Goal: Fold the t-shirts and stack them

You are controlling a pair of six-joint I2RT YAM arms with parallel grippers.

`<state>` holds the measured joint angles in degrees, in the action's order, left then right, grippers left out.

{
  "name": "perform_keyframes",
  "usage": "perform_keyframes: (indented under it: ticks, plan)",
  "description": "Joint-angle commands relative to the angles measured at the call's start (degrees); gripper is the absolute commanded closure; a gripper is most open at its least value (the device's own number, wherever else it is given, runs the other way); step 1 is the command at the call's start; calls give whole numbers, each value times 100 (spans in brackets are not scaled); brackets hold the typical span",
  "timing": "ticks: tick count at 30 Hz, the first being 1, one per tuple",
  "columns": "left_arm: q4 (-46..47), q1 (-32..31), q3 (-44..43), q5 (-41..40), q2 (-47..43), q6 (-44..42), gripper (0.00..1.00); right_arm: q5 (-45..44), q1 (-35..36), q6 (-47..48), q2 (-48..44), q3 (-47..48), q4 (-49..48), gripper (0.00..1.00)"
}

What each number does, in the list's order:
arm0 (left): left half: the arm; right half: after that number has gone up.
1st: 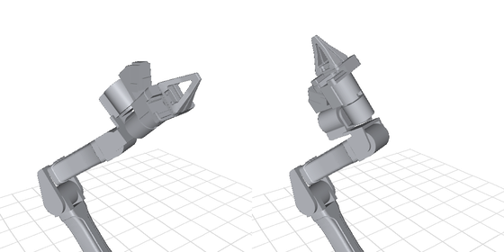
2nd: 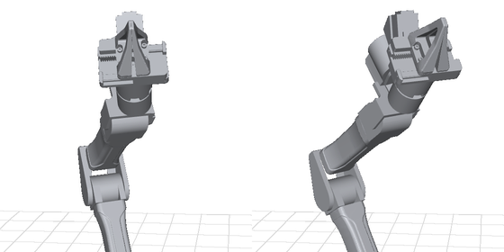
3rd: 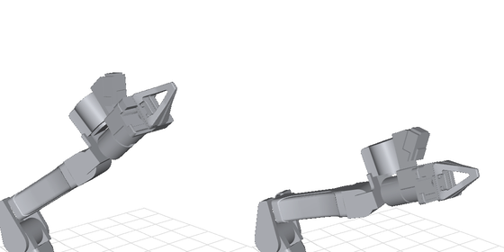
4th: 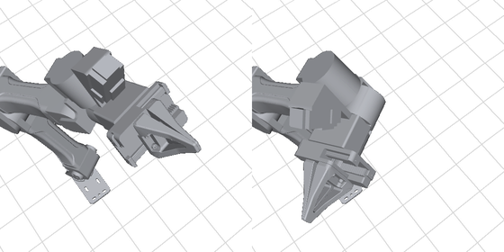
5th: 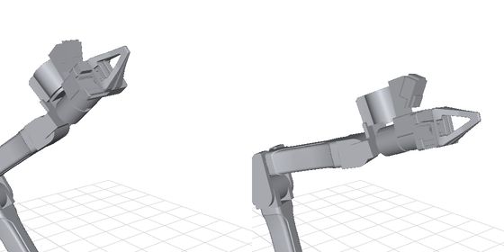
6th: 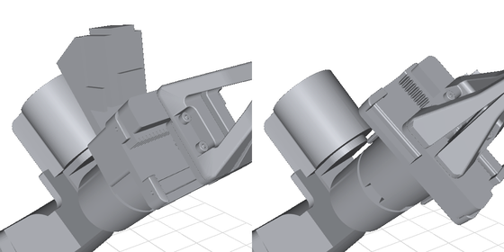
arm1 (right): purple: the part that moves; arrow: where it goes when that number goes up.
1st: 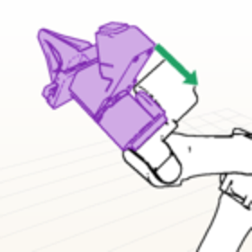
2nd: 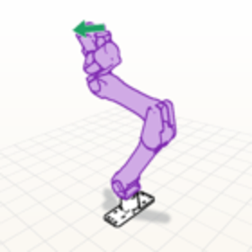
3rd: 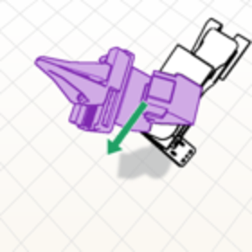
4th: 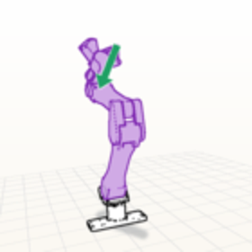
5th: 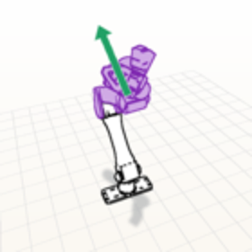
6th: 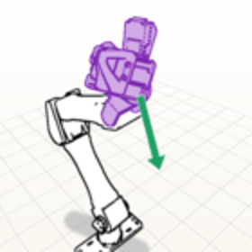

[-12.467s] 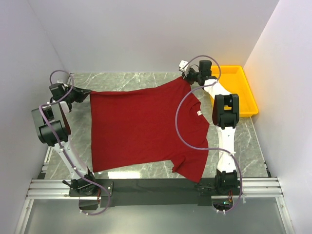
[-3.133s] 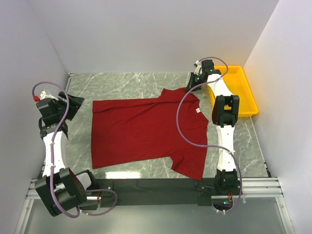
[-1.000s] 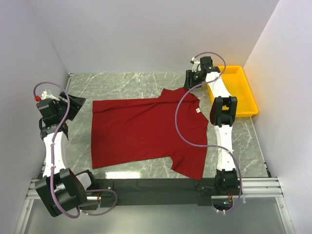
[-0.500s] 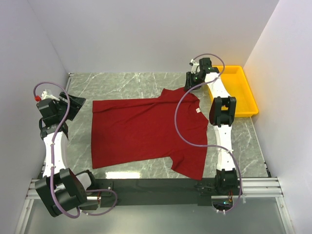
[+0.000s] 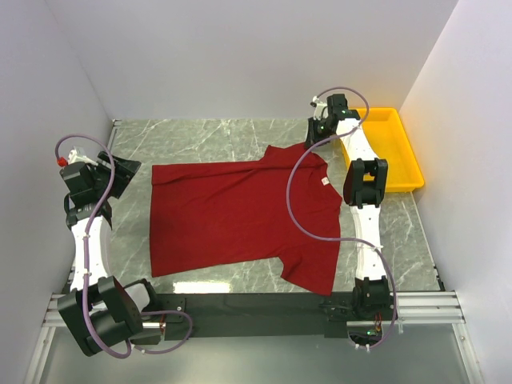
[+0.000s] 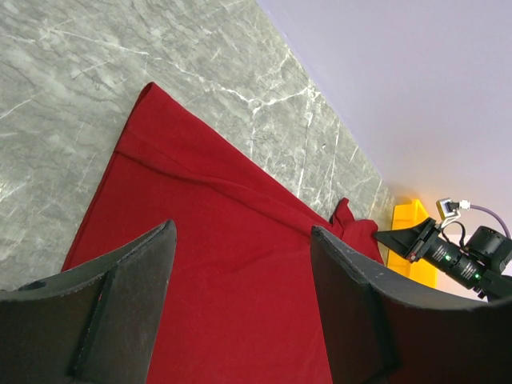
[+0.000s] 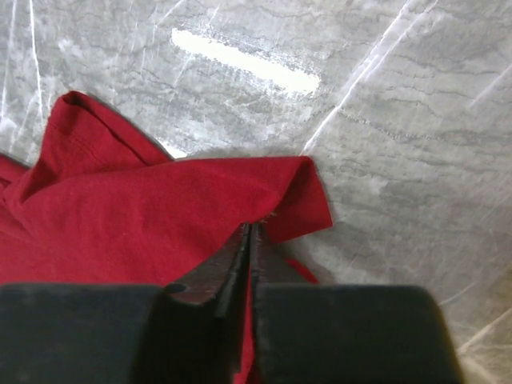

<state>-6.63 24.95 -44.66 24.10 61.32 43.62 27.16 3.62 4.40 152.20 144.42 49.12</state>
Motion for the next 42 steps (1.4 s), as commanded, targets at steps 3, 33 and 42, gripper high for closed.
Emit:
perform_keyframes:
  ticks: [3, 33, 42]
  plan:
    - [92, 27, -121, 7, -164, -108, 27, 167, -19, -1, 21, 61, -96, 100]
    - [250, 36, -34, 218, -226, -134, 27, 2575, -239, 3908, -2228, -2398, 817, 100]
    - [382, 71, 81, 367, -191, -134, 27, 2224, -81, 5860, -3328, -4184, 1266, 100]
